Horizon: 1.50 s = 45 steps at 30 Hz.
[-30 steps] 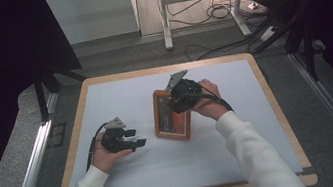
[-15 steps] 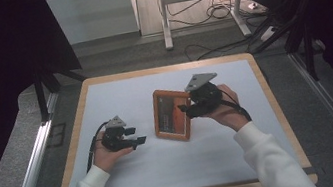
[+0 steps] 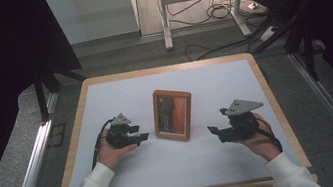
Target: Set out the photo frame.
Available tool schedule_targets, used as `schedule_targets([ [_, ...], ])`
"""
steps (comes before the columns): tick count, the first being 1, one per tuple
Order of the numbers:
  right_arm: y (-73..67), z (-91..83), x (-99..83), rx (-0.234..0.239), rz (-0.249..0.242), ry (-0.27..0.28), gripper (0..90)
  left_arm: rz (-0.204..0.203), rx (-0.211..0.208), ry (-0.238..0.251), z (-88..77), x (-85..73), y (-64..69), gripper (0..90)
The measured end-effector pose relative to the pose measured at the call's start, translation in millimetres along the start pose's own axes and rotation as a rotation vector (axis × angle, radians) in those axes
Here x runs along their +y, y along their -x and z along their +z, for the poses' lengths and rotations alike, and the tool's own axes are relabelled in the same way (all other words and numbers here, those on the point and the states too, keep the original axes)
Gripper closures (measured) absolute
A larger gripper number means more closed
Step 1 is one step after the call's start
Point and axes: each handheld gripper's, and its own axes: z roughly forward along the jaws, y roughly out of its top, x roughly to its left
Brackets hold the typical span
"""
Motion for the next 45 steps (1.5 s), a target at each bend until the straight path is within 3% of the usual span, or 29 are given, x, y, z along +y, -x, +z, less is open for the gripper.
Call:
schedule_targets([
  [3, 0.9, -1.8, -14.0, 0.007, 0.031, -0.005, 24.3, -0.001, -0.003, 0.000, 2.5, 3.0, 0.4, 51.6],
  [8, 3.6, -1.7, -25.3, 0.004, 0.052, -0.018, 24.3, 0.010, -0.008, -0.009, 5.4, 8.5, 2.2, 76.9],
  [13, 3.7, 0.9, -30.1, -0.006, 0.059, -0.029, 24.2, 0.018, -0.012, -0.032, 13.5, 13.2, 3.3, 89.2],
  [22, 3.0, 3.9, -34.4, -0.001, 0.054, -0.057, 24.0, 0.034, -0.033, -0.041, 23.9, 22.3, 11.2, 90.0],
  [25, 3.9, 3.1, -35.5, -0.004, 0.059, -0.059, 23.7, 0.044, -0.020, -0.050, 27.0, 23.2, 13.9, 90.0],
  [45, 5.7, 2.2, -37.0, -0.008, 0.062, -0.073, 23.1, 0.069, -0.052, -0.072, 24.8, 20.6, 25.2, 90.0],
])
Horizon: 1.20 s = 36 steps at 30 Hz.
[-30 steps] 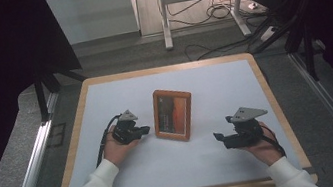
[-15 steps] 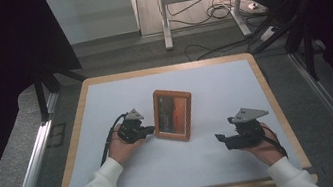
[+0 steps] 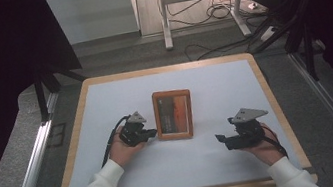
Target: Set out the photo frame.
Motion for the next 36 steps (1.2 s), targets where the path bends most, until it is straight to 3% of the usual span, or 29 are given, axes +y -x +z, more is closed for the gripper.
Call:
schedule_targets([
  [26, 0.5, 1.4, -1.4, -0.017, -0.007, -0.003, 22.9, 0.014, -0.014, 0.000, -0.1, -1.0, 3.2, 90.0],
  [36, 5.7, 2.0, -3.4, -0.018, 0.005, 0.004, 22.9, -0.010, 0.019, 0.043, -17.8, -6.5, -6.7, 90.0],
])
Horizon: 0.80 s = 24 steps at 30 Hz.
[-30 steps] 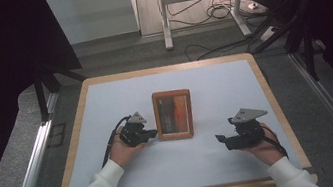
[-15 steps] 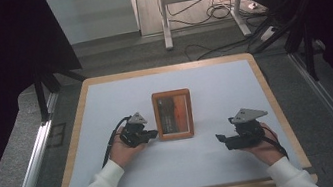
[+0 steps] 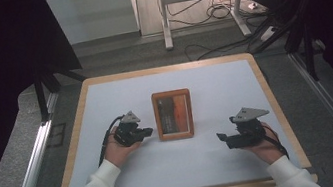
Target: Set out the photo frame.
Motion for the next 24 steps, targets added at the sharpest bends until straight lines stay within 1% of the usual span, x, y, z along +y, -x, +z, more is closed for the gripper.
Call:
schedule_targets([
  [5, 2.6, -0.1, -0.3, -0.006, 0.005, 0.003, 22.9, -0.016, 0.011, 0.018, -9.9, -6.3, -2.9, 90.0],
  [8, 2.2, 1.1, -1.4, -0.011, -0.001, -0.005, 22.9, -0.019, 0.023, 0.034, -14.2, -10.9, -2.0, 90.0],
  [10, 1.5, 2.5, -2.7, -0.018, -0.009, -0.015, 22.9, -0.014, 0.036, 0.042, -15.5, -14.2, -0.3, 89.3],
  [12, 1.3, 4.3, -4.5, -0.026, -0.014, -0.022, 22.9, -0.008, 0.046, 0.039, -16.9, -16.2, 0.9, 86.3],
  [14, 1.9, 4.9, -6.1, -0.033, -0.019, -0.030, 22.9, 0.002, 0.068, 0.035, -19.7, -17.3, 1.4, 79.3],
  [15, 2.4, 5.2, -6.9, -0.037, -0.015, -0.031, 22.9, -0.001, 0.072, 0.037, -21.3, -18.1, 1.0, 73.1],
  [17, 4.6, 5.5, -8.8, -0.045, -0.010, -0.032, 22.9, -0.015, 0.081, 0.055, -24.3, -21.8, 0.9, 61.3],
  [18, 6.4, 5.6, -10.0, -0.049, -0.002, -0.031, 22.9, -0.016, 0.088, 0.056, -25.4, -23.8, 1.1, 55.9],
  [19, 8.4, 5.8, -11.2, -0.050, 0.009, -0.029, 22.9, -0.010, 0.104, 0.054, -26.6, -25.6, 1.7, 50.5],
  [20, 10.5, 6.1, -12.4, -0.051, 0.022, -0.027, 22.9, -0.011, 0.113, 0.057, -27.9, -27.3, 2.3, 46.9],
  [22, 15.0, 7.0, -15.1, -0.055, 0.045, -0.021, 22.9, -0.021, 0.110, 0.060, -30.4, -30.0, 3.2, 39.6],
  [24, 18.7, 7.8, -17.6, -0.057, 0.078, -0.011, 22.9, -0.030, 0.120, 0.071, -32.2, -32.9, 5.0, 35.9],
])
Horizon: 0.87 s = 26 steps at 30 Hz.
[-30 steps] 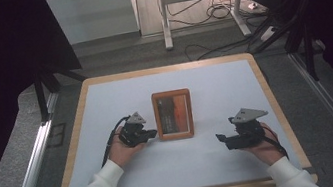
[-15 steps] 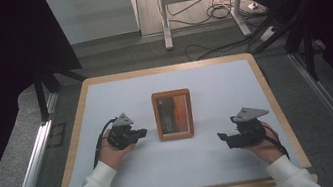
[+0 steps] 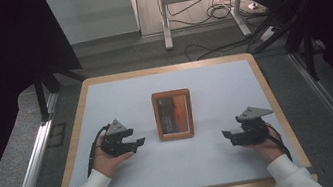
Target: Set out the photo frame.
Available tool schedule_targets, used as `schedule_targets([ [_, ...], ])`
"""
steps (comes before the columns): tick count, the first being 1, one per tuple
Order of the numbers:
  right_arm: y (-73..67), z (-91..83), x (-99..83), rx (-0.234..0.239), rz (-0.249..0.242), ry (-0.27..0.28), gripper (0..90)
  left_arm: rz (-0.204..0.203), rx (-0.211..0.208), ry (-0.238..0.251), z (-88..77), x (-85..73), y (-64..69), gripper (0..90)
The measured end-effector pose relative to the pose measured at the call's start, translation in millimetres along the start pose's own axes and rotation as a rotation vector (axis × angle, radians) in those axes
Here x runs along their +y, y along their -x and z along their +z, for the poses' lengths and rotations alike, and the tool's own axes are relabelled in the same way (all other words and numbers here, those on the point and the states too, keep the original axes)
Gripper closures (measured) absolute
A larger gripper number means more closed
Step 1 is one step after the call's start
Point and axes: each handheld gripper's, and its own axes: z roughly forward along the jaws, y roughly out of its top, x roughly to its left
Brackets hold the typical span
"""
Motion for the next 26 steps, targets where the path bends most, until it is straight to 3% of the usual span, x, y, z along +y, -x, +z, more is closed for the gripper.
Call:
schedule_targets([
  [3, 4.0, 1.8, -2.5, 0.000, 0.032, 0.010, 22.9, -0.016, -0.011, -0.007, 1.4, -4.9, 2.6, 33.4],
  [11, 9.5, 5.3, -7.4, -0.019, 0.074, 0.021, 22.8, 0.005, -0.023, -0.026, 5.7, -6.5, 5.1, 32.5],
  [26, 9.5, 5.1, -7.2, -0.025, 0.069, 0.025, 22.1, -0.003, -0.041, -0.029, 9.3, -7.6, 0.4, 31.8],
])
